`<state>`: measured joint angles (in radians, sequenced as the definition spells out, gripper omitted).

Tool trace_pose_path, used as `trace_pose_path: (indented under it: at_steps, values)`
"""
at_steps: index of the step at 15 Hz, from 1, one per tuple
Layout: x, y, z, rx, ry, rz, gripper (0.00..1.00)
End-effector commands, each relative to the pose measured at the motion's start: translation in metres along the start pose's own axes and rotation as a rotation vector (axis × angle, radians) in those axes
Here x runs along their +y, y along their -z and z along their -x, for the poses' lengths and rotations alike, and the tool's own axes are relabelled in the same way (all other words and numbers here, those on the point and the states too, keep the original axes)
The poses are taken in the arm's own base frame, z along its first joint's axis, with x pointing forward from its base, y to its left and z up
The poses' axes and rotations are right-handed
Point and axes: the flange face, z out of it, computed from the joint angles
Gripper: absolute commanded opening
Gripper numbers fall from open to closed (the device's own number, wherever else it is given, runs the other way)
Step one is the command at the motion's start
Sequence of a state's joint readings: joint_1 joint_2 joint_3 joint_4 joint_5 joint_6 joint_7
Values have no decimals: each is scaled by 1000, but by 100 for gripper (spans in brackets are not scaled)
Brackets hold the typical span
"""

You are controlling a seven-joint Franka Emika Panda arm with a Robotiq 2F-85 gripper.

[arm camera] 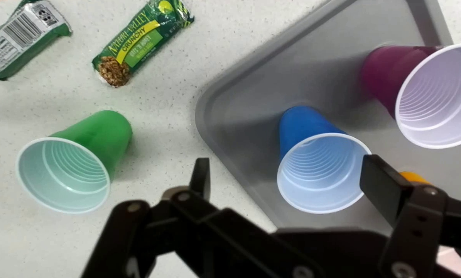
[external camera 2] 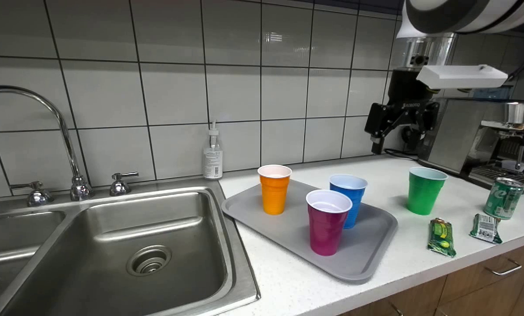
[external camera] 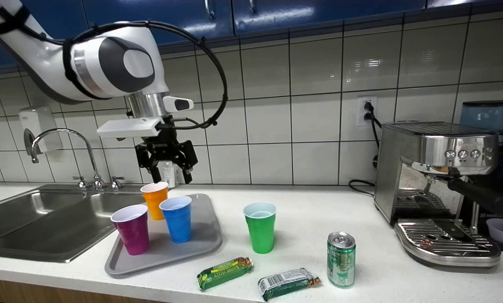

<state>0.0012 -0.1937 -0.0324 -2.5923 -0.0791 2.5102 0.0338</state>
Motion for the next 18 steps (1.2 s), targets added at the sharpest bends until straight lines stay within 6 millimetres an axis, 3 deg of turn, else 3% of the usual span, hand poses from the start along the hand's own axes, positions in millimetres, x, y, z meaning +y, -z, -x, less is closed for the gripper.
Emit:
trace_pose_path:
  at_steps: [1,11,18]
  values:
    - [-3,-21,-18,-3,24,24,100]
    - [-8,-71,-51,-33,53,36,100]
    - [-16,-95,-69,-56,62,35,100]
